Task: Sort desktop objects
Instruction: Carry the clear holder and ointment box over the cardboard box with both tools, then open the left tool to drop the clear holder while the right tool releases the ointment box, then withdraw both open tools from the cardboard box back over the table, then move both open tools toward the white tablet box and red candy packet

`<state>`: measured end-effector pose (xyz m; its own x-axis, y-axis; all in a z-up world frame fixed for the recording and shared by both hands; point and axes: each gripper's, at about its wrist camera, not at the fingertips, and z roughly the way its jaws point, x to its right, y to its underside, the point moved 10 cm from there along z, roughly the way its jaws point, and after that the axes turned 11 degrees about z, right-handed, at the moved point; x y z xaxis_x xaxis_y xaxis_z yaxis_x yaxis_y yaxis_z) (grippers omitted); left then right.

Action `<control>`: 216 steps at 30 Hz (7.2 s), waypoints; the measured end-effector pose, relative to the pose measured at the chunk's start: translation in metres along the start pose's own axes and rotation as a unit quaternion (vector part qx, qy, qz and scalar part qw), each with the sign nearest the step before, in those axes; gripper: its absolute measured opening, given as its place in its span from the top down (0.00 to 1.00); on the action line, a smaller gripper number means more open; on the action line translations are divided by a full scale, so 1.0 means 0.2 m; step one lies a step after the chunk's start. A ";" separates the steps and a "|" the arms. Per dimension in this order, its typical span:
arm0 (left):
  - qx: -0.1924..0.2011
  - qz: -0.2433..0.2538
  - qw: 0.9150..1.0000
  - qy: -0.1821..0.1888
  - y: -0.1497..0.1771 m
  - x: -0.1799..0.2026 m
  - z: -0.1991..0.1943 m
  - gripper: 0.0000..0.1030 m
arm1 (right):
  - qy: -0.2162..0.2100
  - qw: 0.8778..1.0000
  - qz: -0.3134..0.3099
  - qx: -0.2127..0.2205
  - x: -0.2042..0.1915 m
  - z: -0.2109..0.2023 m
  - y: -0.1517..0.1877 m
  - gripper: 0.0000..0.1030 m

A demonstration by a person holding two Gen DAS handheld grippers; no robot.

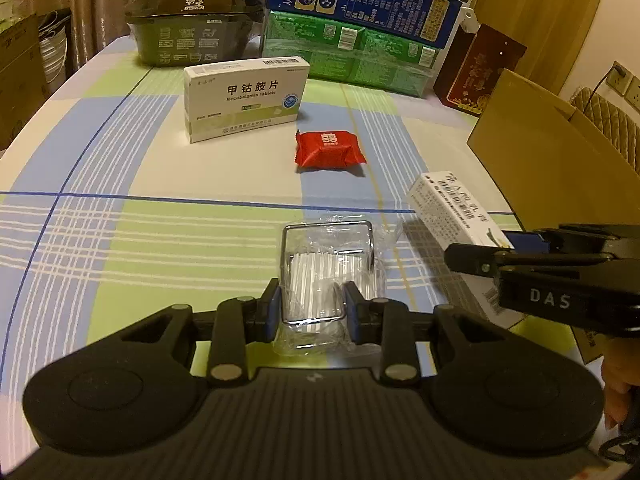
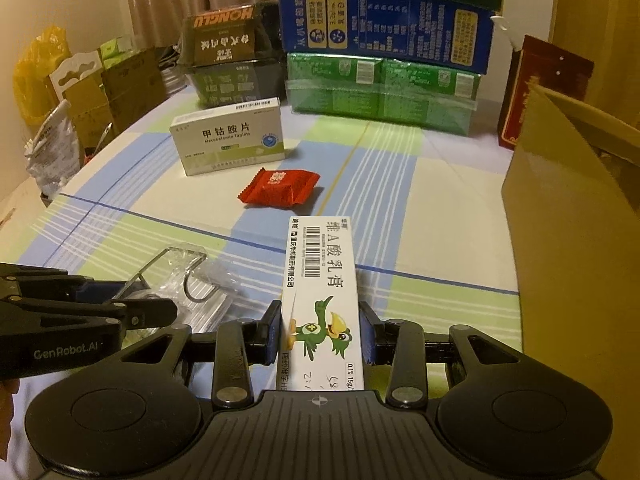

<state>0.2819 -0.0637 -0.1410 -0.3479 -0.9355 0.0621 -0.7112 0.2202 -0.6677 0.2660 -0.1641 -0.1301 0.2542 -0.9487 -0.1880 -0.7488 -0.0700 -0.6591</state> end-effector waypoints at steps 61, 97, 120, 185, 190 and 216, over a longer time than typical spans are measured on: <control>0.083 0.094 0.990 0.060 -0.23 1.19 -0.83 0.74 | 0.099 0.978 0.109 0.145 0.79 -1.51 0.10 0.66; 0.069 0.117 0.987 0.084 -0.52 1.52 -0.42 0.74 | 0.103 0.982 0.106 0.114 1.18 -1.21 -0.14 0.66; 0.069 0.112 0.989 0.062 -0.55 1.39 -0.34 0.48 | 0.096 0.986 0.104 0.091 1.19 -1.08 -0.15 0.66; 0.095 0.122 0.986 -0.061 -0.18 0.68 -1.13 0.01 | 0.016 0.992 0.033 0.120 0.47 -1.50 -0.03 0.02; 0.094 0.125 0.985 -0.072 -0.15 0.55 -1.24 0.01 | 0.004 0.993 -0.009 0.116 0.32 -1.49 -0.04 0.02; 0.035 0.303 0.948 -0.086 -0.45 -0.19 -0.79 0.01 | -0.045 0.937 -0.347 0.016 -0.26 -0.66 -0.32 0.02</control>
<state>0.2631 -0.0053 0.0343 -0.5708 -0.6757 -0.4665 -0.3684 0.7184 -0.5900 0.2206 -0.1502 0.0185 0.7244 -0.6483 0.2342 -0.3653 -0.6492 -0.6671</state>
